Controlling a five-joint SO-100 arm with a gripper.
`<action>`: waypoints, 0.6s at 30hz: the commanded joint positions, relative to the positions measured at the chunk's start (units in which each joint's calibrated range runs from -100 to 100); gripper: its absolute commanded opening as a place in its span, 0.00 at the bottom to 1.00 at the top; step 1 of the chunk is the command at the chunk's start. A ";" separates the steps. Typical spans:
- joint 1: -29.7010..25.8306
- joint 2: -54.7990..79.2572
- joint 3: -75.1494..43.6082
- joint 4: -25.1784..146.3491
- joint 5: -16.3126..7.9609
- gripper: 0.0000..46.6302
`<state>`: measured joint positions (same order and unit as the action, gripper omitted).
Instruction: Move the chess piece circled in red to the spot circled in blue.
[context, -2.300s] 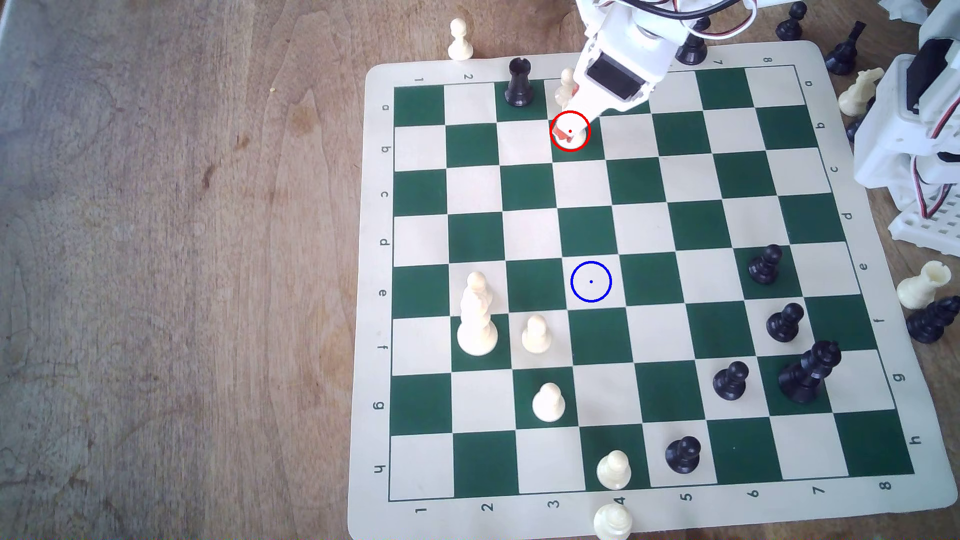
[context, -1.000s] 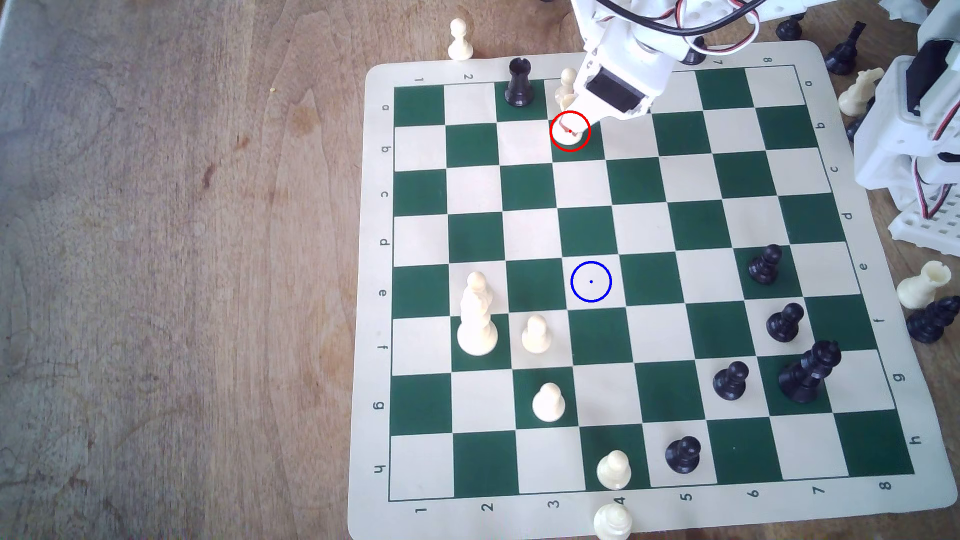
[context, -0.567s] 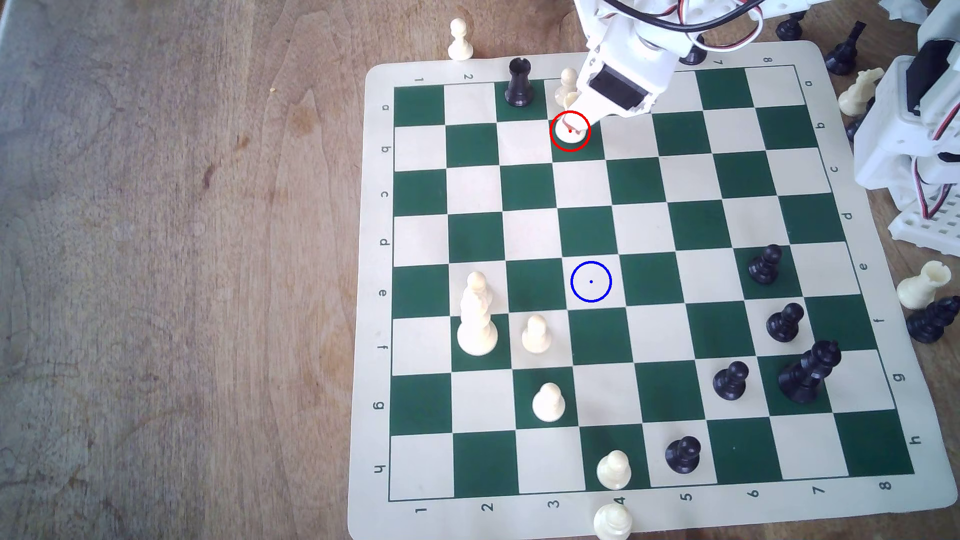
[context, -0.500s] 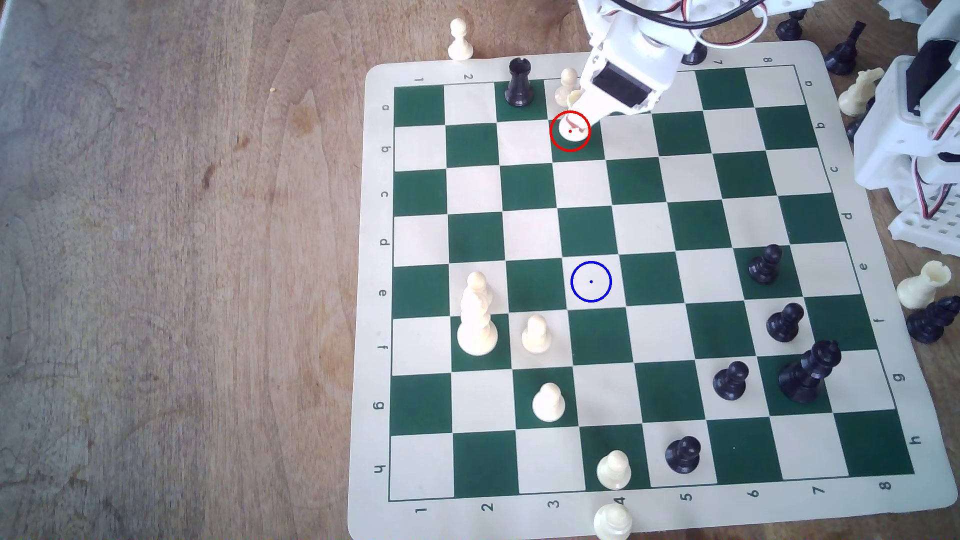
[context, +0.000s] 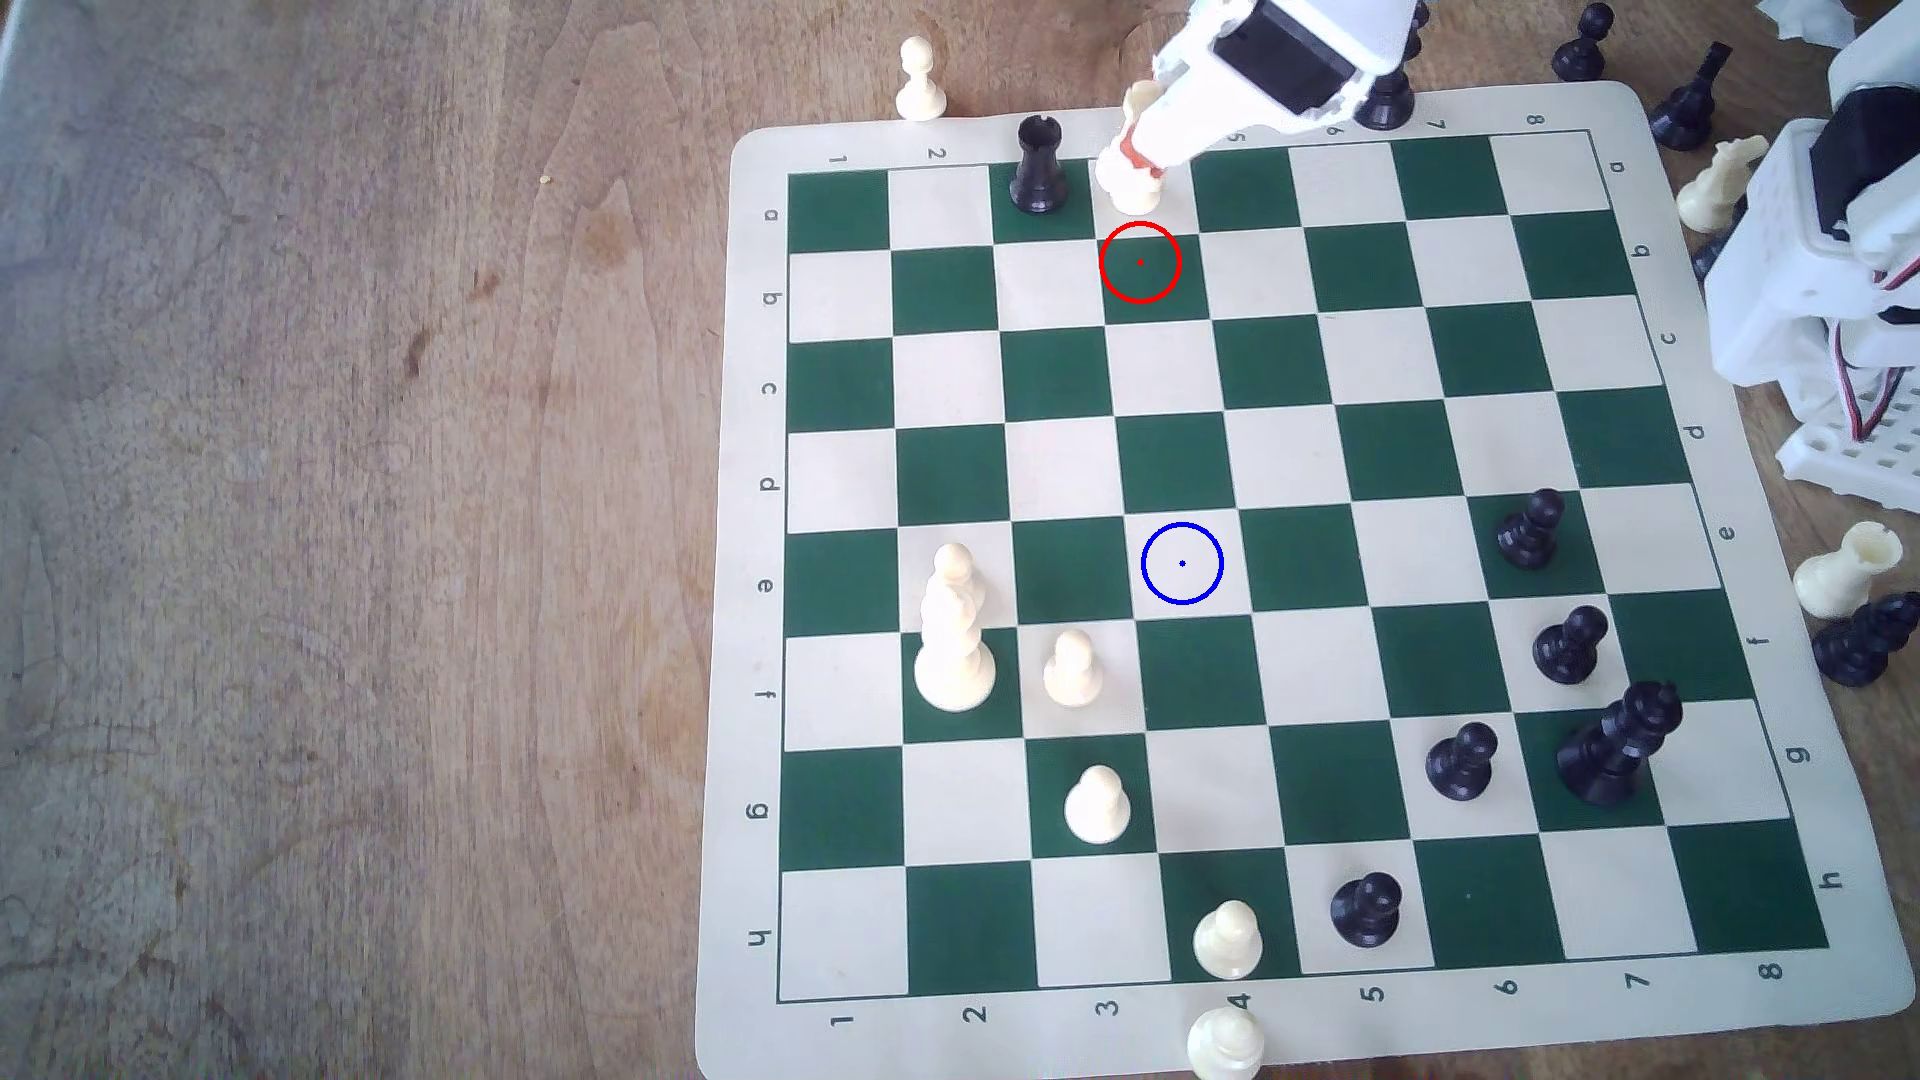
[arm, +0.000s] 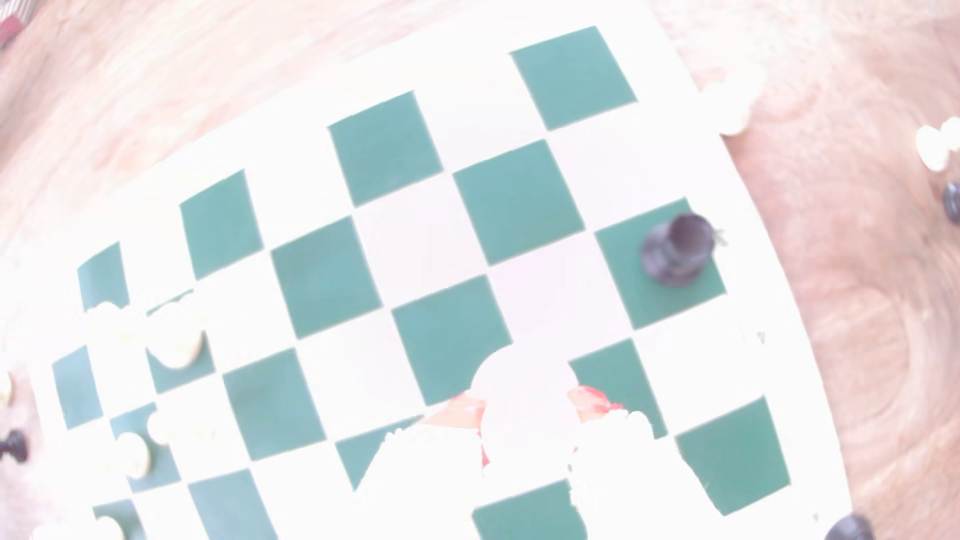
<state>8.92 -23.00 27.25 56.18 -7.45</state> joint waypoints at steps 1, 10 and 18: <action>-6.54 -5.61 -7.03 3.78 -1.66 0.00; -16.86 -5.86 -2.50 5.09 -3.61 0.00; -21.24 -2.13 6.57 -2.61 -3.57 0.00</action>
<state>-10.47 -25.51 31.50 58.09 -10.87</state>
